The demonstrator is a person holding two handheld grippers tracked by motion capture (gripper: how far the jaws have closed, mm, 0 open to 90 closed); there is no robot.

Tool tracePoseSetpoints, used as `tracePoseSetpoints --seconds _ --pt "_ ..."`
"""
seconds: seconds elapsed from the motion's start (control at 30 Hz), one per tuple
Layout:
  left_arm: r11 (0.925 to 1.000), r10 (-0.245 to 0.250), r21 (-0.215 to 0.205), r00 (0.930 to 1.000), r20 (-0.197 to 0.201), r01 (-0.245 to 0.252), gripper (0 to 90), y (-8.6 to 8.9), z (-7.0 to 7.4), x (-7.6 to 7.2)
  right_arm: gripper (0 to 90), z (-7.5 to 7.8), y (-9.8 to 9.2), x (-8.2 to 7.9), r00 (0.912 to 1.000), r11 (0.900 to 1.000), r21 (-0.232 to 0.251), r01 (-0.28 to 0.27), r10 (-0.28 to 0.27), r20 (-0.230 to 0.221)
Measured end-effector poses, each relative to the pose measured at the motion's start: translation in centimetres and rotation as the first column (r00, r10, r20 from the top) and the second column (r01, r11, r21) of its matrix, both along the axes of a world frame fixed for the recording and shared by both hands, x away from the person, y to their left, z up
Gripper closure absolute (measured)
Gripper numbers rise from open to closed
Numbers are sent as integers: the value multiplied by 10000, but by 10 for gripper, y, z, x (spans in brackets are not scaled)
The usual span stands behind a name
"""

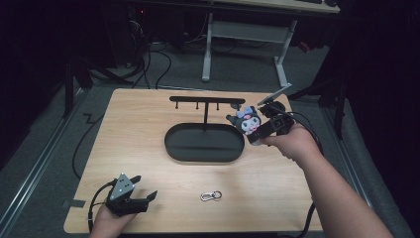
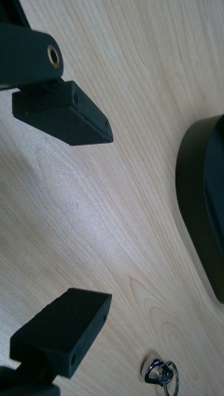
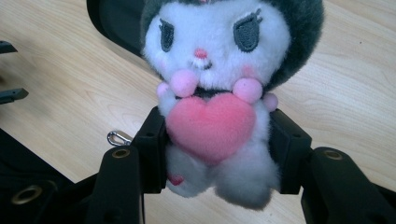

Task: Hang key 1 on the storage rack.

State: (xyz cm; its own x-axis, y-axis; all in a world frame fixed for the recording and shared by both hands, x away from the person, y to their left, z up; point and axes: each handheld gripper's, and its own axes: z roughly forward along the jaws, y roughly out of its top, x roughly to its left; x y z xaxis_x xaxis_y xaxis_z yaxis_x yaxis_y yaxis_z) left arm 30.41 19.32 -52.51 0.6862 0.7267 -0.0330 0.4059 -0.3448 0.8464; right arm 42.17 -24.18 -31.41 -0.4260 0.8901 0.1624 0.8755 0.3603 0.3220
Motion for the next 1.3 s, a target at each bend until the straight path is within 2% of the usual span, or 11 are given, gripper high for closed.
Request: tracePoseSetpoints --seconds 0.2,0.33,0.63,0.93,1.13,1.3 --pt "10000 -20 7 10000 -15 20 196 0 0 0 497 4 4 7 10000 9999 97 -54 53 66" --pt "10000 -28 5 10000 -8 28 196 0 0 0 496 7 7 12 9999 10000 -47 -77 77 133" --pt "9999 -99 68 9999 -27 99 196 0 0 0 495 12 6 22 9991 9997 147 204 -209 369" --pt "9998 -152 90 9999 -23 153 196 0 -1 0 495 9 9 29 9984 9998 83 205 -210 528" --pt "9996 -236 145 9997 -54 237 196 -2 -2 0 493 10 3 33 9959 9987 11 519 -518 739" --pt "9995 -259 176 9996 -57 260 196 -3 -2 0 493 5 -3 30 9951 9980 -33 637 -633 756"
